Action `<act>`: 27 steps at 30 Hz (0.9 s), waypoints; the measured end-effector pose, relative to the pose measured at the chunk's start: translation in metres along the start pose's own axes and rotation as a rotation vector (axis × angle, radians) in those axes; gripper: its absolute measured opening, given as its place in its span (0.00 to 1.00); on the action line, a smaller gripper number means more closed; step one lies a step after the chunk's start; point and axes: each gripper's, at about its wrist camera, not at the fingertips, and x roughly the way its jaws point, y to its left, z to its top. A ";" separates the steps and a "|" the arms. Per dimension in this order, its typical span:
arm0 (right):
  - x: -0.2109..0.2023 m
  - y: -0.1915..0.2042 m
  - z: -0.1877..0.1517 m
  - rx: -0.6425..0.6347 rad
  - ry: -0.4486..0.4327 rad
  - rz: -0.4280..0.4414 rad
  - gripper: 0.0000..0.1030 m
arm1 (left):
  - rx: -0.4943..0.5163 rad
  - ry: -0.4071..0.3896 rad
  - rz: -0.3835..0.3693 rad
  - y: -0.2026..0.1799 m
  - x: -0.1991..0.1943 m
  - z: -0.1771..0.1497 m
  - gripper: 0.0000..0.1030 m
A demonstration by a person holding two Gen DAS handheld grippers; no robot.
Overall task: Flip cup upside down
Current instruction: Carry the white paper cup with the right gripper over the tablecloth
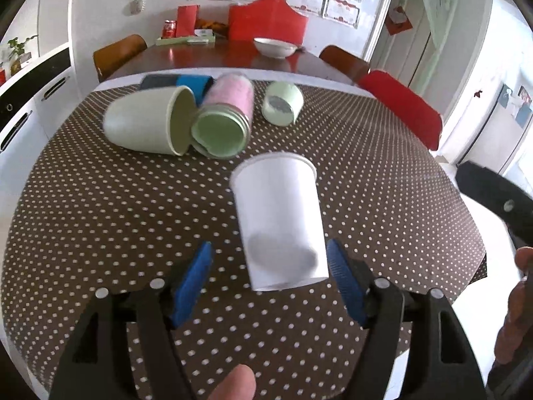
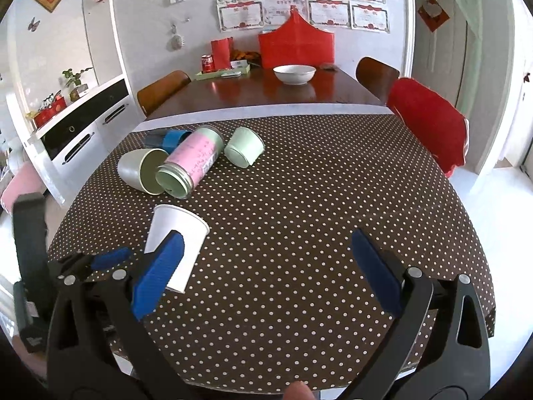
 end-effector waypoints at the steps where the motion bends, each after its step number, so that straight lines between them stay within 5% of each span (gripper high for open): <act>1: -0.001 0.001 0.000 -0.004 -0.005 0.002 0.94 | -0.001 -0.012 0.005 0.002 -0.007 0.000 0.68; 17: -0.049 0.034 0.010 -0.177 -0.146 0.100 0.94 | -0.034 -0.333 0.206 0.012 -0.131 0.023 0.90; 27: -0.064 0.042 0.016 -0.296 -0.182 0.187 0.94 | -0.053 -0.388 0.315 0.009 -0.156 0.023 0.92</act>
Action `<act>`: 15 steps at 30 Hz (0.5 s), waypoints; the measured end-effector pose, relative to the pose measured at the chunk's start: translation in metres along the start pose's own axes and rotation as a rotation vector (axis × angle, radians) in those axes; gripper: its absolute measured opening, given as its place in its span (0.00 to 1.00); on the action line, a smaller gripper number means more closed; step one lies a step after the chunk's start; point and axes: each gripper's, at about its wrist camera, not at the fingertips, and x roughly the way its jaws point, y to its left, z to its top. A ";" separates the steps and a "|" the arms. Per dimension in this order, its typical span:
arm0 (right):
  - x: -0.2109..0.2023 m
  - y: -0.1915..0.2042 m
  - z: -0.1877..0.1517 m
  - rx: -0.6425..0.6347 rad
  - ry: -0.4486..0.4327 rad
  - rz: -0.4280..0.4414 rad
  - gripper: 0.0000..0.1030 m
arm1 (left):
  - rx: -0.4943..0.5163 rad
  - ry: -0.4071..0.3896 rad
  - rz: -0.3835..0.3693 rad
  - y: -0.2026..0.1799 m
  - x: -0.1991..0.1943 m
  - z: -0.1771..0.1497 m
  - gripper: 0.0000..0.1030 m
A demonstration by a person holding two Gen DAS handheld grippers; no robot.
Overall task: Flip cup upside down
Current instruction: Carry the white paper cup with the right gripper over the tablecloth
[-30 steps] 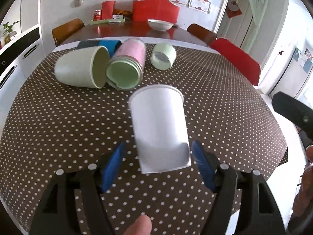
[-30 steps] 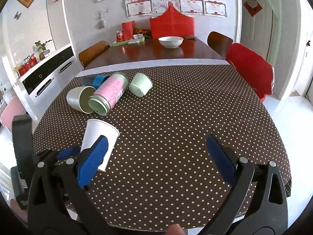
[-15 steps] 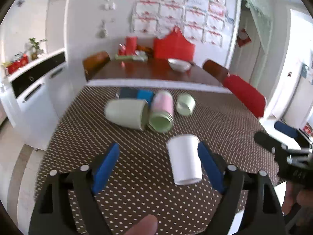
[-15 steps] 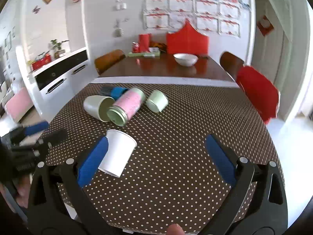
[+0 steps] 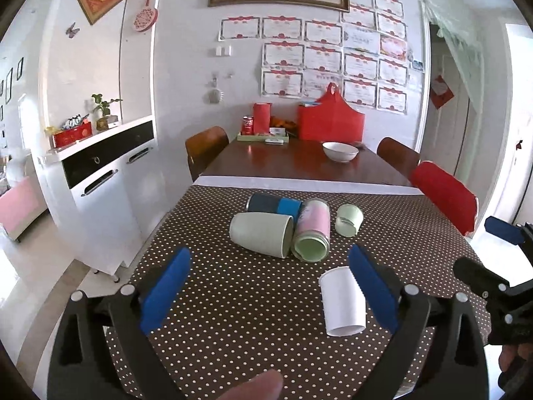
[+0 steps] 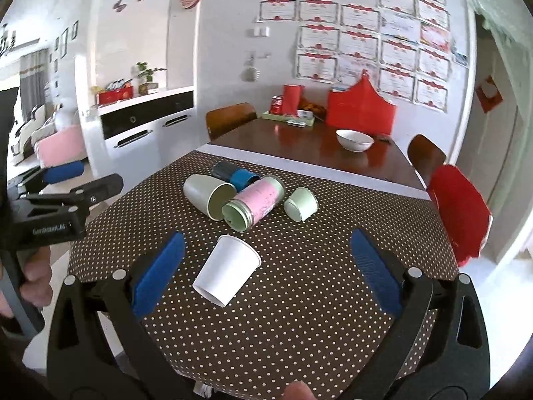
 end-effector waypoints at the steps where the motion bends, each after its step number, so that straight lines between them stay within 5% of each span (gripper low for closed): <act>1: 0.001 0.001 0.001 -0.005 0.000 0.017 0.94 | -0.003 0.001 0.005 0.000 0.000 0.000 0.92; 7: 0.012 -0.002 0.000 -0.057 0.003 0.135 0.94 | -0.017 0.009 0.027 0.006 -0.001 -0.001 0.92; 15: 0.069 -0.003 -0.003 -0.488 0.163 0.282 0.94 | -0.027 0.031 0.072 0.013 0.005 -0.007 0.92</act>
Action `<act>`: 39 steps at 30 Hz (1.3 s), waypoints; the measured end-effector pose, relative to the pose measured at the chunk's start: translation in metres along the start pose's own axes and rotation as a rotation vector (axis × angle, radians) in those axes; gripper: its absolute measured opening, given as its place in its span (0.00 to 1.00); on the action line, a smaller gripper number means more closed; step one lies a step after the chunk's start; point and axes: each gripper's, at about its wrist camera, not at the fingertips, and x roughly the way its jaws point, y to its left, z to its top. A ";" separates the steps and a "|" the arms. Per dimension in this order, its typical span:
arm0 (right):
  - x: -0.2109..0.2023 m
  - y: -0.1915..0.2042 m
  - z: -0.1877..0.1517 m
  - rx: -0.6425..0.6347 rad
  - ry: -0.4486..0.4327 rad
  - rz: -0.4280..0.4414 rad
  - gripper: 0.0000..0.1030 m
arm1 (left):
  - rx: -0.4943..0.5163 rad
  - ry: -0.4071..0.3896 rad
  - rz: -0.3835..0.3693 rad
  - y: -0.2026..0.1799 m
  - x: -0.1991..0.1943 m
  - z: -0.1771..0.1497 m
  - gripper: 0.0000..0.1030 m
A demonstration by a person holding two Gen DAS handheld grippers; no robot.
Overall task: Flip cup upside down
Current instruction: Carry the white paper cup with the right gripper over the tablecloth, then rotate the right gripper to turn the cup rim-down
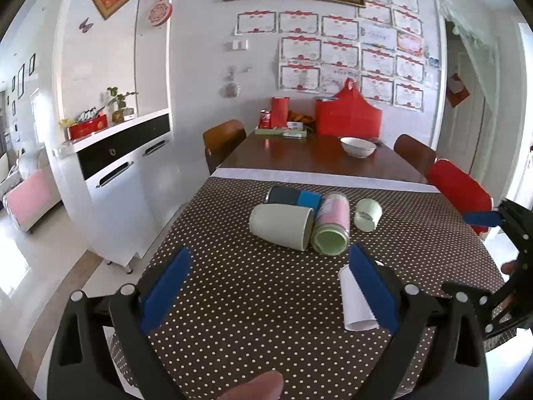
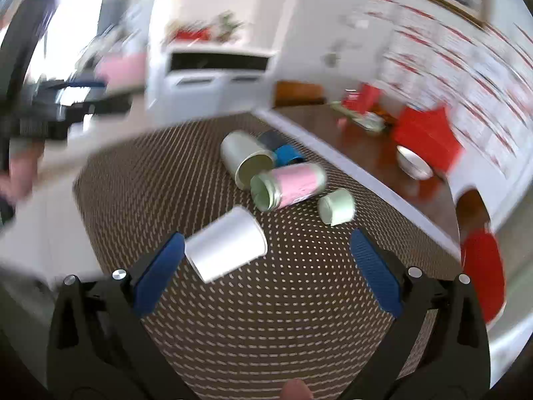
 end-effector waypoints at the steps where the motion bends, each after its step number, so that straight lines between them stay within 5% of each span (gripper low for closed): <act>1: 0.007 0.000 0.001 -0.038 0.024 0.019 0.94 | -0.005 0.005 0.006 0.000 0.002 -0.001 0.92; 13: 0.095 0.025 0.005 -0.775 0.185 0.280 0.94 | -0.043 0.110 0.159 -0.003 0.044 -0.012 0.92; 22: 0.130 0.047 0.010 -1.139 0.239 0.463 0.94 | -0.073 0.177 0.272 0.010 0.067 -0.021 0.92; 27: 0.152 0.060 0.015 -1.173 0.296 0.544 0.94 | -0.073 0.196 0.281 0.017 0.078 -0.021 0.92; 33: 0.183 0.061 0.022 -0.995 0.444 0.621 0.94 | -0.070 0.210 0.250 0.020 0.085 -0.024 0.92; 39: 0.178 0.055 0.031 -0.890 0.487 0.632 0.94 | -0.088 0.218 0.223 0.027 0.087 -0.029 0.92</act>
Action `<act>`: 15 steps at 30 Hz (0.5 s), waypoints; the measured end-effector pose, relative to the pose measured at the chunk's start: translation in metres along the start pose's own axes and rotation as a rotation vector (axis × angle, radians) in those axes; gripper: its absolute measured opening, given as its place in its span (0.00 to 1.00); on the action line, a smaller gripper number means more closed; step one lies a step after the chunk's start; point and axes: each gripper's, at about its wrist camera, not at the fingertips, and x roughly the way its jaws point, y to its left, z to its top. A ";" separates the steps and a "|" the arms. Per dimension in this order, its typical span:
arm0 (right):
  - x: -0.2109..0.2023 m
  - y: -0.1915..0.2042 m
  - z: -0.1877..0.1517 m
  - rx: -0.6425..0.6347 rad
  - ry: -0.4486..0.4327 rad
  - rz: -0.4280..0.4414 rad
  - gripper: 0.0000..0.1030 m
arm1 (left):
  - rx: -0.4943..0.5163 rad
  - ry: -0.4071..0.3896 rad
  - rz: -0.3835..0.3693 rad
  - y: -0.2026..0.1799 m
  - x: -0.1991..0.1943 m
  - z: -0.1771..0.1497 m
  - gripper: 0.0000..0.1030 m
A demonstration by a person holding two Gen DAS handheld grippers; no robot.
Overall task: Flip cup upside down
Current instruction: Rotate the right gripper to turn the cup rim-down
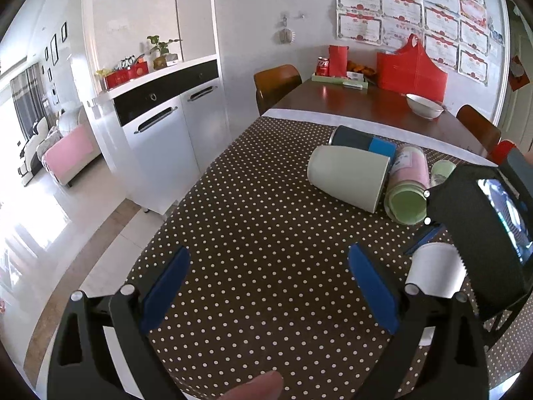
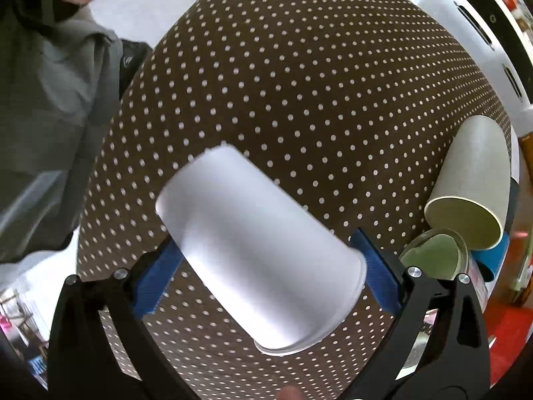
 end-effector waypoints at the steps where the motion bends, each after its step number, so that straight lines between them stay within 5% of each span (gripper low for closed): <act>1: 0.000 0.001 0.003 -0.006 0.010 -0.001 0.94 | -0.004 0.000 -0.004 0.002 0.001 0.000 0.92; 12: 0.012 0.006 0.056 -0.073 0.055 -0.028 0.94 | -0.039 0.010 0.004 0.023 -0.003 -0.010 0.92; 15: 0.012 -0.013 0.055 0.056 0.046 -0.001 0.79 | -0.048 0.010 0.006 0.028 -0.002 -0.010 0.92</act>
